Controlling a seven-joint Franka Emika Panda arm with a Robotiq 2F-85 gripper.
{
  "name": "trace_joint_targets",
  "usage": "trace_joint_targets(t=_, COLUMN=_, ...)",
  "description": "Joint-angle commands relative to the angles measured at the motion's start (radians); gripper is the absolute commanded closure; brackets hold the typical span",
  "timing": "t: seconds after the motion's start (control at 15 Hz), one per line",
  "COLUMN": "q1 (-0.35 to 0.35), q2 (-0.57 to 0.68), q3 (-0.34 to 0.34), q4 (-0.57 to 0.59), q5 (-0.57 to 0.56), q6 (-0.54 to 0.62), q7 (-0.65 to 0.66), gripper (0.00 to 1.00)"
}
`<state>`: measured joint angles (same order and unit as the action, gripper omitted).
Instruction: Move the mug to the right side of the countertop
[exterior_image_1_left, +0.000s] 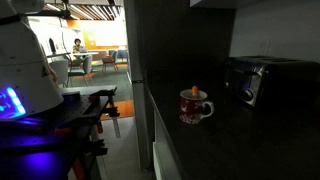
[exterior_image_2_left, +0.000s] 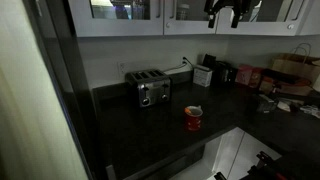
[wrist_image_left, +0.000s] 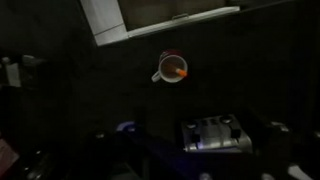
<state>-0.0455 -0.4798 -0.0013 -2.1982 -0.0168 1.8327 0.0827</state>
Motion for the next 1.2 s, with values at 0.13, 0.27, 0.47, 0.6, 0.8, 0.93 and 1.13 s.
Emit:
trace_joint_targets(t=0.13, q1=0.003, q2=0.001, q3=-0.002, q4=0.003, q5=-0.001, q6=-0.003, q7=0.001, gripper=0.00)
trace_joint_targets(t=0.27, q1=0.003, q2=0.001, q3=-0.002, q4=0.003, q5=-0.001, q6=-0.002, q7=0.001, gripper=0.00)
trace_joint_targets(t=0.47, q1=0.003, q2=0.001, q3=-0.002, q4=0.003, q5=-0.001, q6=-0.002, q7=0.001, gripper=0.00)
trace_joint_targets(t=0.6, q1=0.003, q2=0.001, q3=-0.002, q4=0.003, q5=-0.001, q6=-0.002, q7=0.001, gripper=0.00)
trace_joint_targets(t=0.8, q1=0.003, q2=0.001, q3=-0.002, q4=0.003, q5=-0.001, q6=-0.002, q7=0.001, gripper=0.00)
trace_joint_targets(t=0.93, q1=-0.012, q2=0.024, q3=0.016, q4=0.003, q5=-0.023, q6=0.037, q7=0.058, gripper=0.00)
trace_joint_targets(t=1.13, q1=-0.035, q2=0.082, q3=0.026, q4=-0.014, q5=-0.013, q6=0.150, q7=0.201, gripper=0.00)
